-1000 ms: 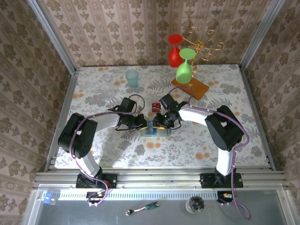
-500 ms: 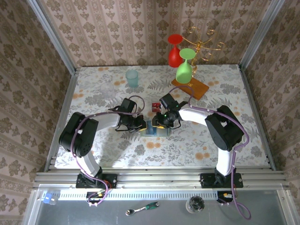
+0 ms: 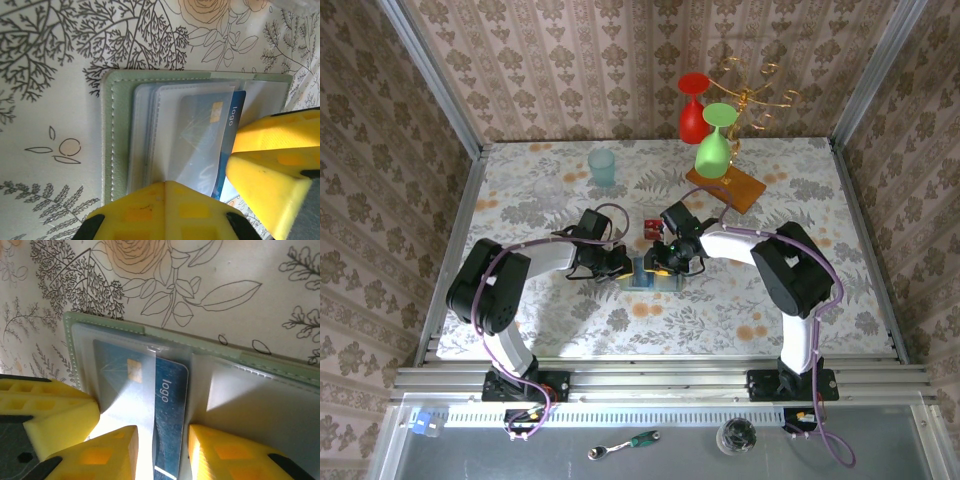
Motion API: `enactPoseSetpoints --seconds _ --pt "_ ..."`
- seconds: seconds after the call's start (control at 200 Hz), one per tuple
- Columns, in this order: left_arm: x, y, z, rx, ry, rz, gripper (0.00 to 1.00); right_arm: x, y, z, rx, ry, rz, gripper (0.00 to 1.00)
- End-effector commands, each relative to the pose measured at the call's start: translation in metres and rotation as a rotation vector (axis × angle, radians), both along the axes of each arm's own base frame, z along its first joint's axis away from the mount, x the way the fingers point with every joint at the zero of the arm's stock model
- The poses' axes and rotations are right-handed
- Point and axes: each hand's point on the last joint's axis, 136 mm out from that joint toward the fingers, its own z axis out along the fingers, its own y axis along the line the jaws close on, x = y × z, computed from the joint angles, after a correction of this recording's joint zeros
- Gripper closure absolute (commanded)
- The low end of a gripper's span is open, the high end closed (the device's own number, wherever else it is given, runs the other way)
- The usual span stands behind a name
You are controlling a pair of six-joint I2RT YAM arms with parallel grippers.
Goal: Take the credit cards out of the card holder
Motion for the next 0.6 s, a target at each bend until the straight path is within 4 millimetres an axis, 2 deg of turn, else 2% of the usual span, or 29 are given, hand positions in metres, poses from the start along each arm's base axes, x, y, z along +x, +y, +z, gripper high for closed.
enactPoseSetpoints --seconds 0.0,0.595 --pt "-0.008 0.008 -0.016 0.058 0.048 -0.015 0.98 -0.007 0.0 -0.013 0.016 0.051 -0.008 0.67" --pt "-0.008 0.008 -0.015 0.061 0.051 -0.016 0.98 0.0 0.009 0.012 0.086 0.009 -0.018 0.79"
